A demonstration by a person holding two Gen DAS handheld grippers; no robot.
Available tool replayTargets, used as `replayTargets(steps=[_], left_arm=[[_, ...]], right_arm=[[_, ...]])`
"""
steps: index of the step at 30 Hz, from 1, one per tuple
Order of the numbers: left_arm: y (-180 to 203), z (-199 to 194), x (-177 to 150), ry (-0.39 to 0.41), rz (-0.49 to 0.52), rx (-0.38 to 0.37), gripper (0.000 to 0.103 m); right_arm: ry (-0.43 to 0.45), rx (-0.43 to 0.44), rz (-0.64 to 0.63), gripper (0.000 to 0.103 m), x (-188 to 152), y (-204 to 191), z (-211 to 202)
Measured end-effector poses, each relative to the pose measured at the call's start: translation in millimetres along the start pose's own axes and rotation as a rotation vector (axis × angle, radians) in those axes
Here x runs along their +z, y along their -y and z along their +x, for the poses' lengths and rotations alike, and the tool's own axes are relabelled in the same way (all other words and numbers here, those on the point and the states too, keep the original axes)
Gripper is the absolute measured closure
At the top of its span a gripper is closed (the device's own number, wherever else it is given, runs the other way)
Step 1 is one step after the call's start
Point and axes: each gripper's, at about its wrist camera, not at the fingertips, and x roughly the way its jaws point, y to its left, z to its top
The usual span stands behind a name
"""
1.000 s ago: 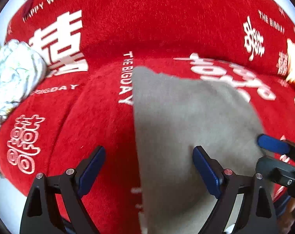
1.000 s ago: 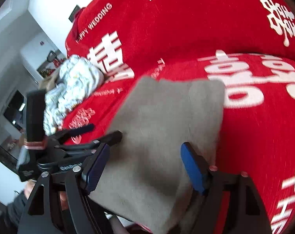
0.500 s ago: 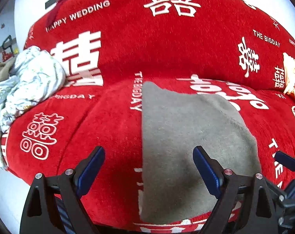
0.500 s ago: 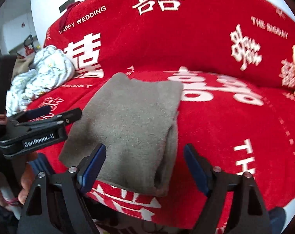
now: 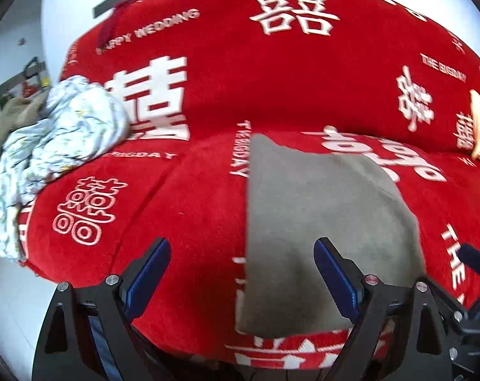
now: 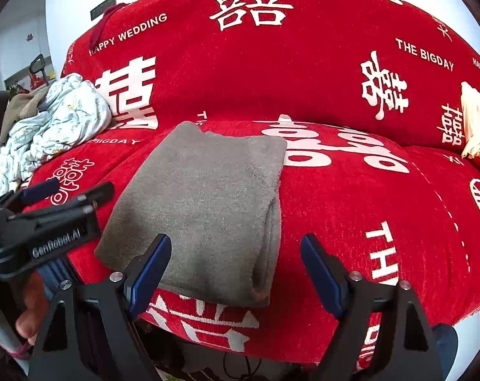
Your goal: Fold small clothes
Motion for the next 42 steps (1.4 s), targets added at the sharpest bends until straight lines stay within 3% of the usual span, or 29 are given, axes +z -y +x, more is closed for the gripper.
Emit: replayTargets(steps=[6, 20, 42], left_arm=[[6.4, -16.5, -0.5, 0.061, 0.003, -0.020, 0.011], [8.8, -12.6, -0.6, 0.030, 0.018, -0.020, 0.011], [10.9, -13.4, -3.3, 0.047, 0.039, -0.009, 0.011]], right_arm=[[0.002, -0.004, -0.013, 0.017, -1.7, -4.6, -2.8], [0.009, -0.002, -0.025, 0.017, -0.9, -7.2, -4.5], [-0.006, -0.001, -0.042, 0.017, -2.8, -15.4, -2.7]])
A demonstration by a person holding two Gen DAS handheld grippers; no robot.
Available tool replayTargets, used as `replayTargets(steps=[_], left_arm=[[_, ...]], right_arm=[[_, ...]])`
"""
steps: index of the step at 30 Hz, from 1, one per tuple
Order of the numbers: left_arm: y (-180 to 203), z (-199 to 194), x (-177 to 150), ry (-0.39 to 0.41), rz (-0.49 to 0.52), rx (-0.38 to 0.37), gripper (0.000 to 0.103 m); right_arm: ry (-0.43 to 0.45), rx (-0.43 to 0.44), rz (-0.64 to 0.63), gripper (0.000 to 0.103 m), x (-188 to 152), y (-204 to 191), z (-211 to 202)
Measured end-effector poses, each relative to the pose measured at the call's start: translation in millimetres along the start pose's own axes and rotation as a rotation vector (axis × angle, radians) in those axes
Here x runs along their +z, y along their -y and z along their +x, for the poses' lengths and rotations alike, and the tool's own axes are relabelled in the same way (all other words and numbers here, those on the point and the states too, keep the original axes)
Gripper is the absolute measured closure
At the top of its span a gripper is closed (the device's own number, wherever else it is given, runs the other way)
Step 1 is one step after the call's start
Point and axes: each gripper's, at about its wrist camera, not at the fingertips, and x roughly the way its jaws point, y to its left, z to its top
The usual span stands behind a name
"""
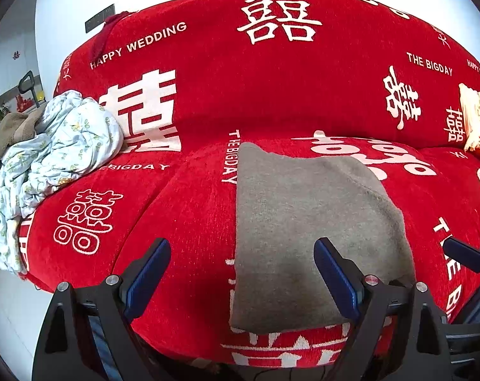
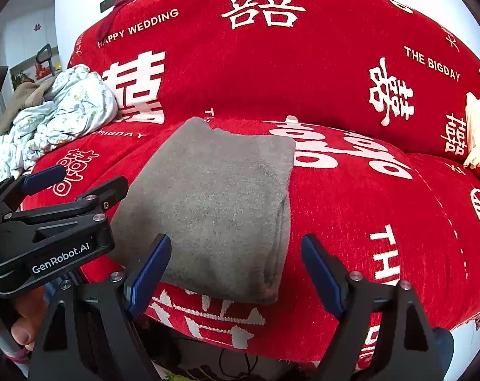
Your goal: Fold small clothes
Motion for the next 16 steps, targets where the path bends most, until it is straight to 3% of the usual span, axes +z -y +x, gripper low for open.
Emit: replayTargets(steps=[16], left_arm=[[1.5, -2.4, 0.1, 0.008, 0.009, -0.002, 0.011]], right_arm=[[0.000, 0.000, 0.001, 0.017, 0.0, -0.8, -0.2]])
